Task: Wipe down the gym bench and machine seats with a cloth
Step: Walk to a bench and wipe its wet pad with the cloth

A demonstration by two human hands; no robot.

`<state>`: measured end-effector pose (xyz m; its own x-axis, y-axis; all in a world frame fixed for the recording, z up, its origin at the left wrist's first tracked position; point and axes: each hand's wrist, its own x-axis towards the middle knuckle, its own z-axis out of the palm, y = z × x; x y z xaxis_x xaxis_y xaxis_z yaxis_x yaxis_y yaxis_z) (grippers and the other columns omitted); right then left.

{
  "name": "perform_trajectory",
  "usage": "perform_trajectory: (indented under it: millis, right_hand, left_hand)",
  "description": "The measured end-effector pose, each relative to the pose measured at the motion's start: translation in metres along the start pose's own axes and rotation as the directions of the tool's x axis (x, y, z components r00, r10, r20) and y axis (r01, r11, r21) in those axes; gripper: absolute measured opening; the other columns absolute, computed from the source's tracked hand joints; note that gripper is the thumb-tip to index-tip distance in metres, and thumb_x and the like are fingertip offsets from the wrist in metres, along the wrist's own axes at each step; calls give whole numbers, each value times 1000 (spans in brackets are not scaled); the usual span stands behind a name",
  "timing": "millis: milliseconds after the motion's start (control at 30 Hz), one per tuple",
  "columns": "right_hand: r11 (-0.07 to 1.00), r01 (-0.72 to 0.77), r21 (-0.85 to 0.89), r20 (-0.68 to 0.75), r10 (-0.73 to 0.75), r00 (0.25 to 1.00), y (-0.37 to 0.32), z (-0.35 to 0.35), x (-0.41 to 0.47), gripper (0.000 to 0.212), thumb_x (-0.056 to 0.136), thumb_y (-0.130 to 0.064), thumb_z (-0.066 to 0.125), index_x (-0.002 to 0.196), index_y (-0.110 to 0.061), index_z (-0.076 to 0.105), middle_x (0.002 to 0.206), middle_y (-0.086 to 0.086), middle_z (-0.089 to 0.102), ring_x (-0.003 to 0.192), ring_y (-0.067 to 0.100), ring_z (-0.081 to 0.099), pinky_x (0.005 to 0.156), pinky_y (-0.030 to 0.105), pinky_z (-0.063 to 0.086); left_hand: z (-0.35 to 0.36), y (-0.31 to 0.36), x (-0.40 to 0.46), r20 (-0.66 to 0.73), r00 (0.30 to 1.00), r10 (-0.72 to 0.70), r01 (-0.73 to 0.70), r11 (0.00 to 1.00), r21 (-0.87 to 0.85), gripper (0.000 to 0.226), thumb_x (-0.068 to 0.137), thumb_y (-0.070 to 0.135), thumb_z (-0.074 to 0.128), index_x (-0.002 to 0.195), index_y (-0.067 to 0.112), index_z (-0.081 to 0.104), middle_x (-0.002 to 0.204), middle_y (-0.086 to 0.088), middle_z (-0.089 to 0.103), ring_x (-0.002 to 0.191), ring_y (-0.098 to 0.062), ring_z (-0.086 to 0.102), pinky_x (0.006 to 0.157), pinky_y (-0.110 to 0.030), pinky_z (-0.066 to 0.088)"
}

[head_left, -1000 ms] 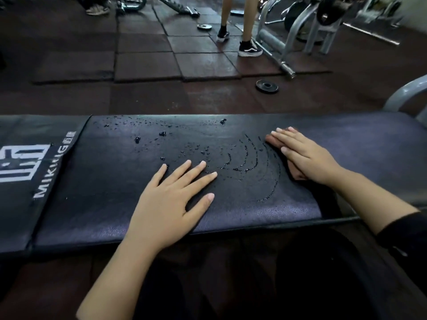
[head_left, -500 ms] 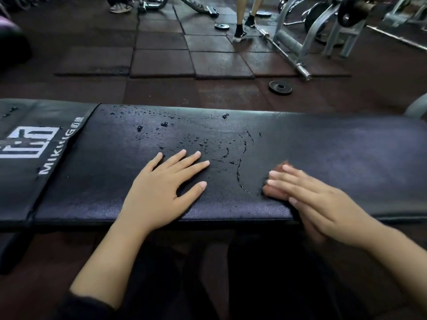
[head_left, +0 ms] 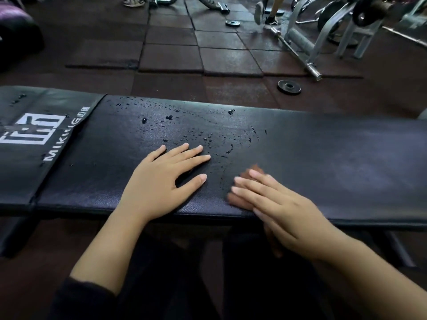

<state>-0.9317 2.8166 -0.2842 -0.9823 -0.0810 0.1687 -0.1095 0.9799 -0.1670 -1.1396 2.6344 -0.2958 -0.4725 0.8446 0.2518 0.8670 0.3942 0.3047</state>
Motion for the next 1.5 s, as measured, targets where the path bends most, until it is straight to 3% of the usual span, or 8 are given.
perform_trajectory:
  millis: [233, 333, 433, 633, 833, 1167, 1400, 1500]
  right_hand:
    - [972, -208, 110, 11, 208, 978, 67, -24, -5, 45, 97, -37, 25, 141, -32, 37, 150, -16, 31, 144, 7, 16, 114, 34, 20]
    - [972, -216, 94, -23, 219, 975, 53, -13, 35, 52, 94, -39, 21, 140, -25, 39, 149, -9, 34, 143, 14, 19, 117, 34, 16]
    - [993, -101, 61, -27, 103, 994, 10, 4, 52, 51, 94, -32, 25, 140, -17, 43, 148, 0, 38, 142, 21, 24, 117, 24, 6]
    - [981, 184, 68, 86, -189, 978, 15, -13, 6, 43, 100, -24, 31, 142, -21, 40, 152, -7, 31, 145, 15, 18, 118, 33, 19]
    - [979, -87, 183, 50, 79, 996, 70, -31, 20, 40, 97, -34, 35, 135, -39, 45, 144, -13, 34, 139, 5, 27, 114, 24, 24]
    - [998, -9, 54, 57, 6, 998, 31, 0, 80, 51, 97, -38, 19, 145, -26, 33, 154, -7, 26, 145, 12, 12, 119, 29, 9]
    - [957, -279, 84, 1, 280, 960, 116, -8, 101, 43, 100, -20, 34, 142, -14, 37, 151, 6, 31, 144, 22, 17, 117, 26, 8]
    - [943, -318, 95, -47, 324, 945, 107, -9, 65, 48, 95, -26, 32, 140, -13, 41, 149, 5, 36, 143, 20, 20, 116, 24, 9]
  left_hand:
    - [0, 2, 2, 6, 1000, -12, 12, 1000, 5, 53, 90, 66, 26, 138, 51, 42, 148, 33, 28, 142, 8, 17, 118, -26, 8]
    - [0, 1, 2, -3, 1000, -19, 19, 1000, -8, 52, 91, 63, 26, 138, 50, 43, 148, 33, 30, 141, 8, 18, 118, -25, 9]
    - [1, 0, 3, -13, 999, -35, 34, 999, -17, 54, 92, 58, 24, 140, 45, 43, 149, 29, 32, 142, 6, 21, 119, -28, 12]
    - [1, 2, 2, -8, 993, -115, 116, 992, 46, 61, 90, 63, 17, 145, 45, 35, 155, 22, 24, 145, 1, 13, 120, -35, 4]
    - [4, 2, 8, -7, 976, -217, 216, 969, 123, 76, 84, 68, 7, 152, 37, 21, 159, 18, 11, 148, -4, 4, 120, -37, 0]
    - [7, 3, 14, -26, 962, -272, 272, 951, 146, 72, 85, 60, 0, 151, 40, 20, 159, 19, 11, 148, -5, 5, 119, -37, 3]
    - [7, 2, 13, -35, 962, -271, 273, 953, 129, 69, 86, 60, 3, 150, 42, 23, 158, 21, 13, 147, -3, 7, 119, -37, 4]
    - [7, 2, 14, -47, 962, -268, 272, 954, 126, 68, 87, 59, 6, 149, 41, 27, 158, 20, 16, 147, -3, 9, 119, -38, 6]
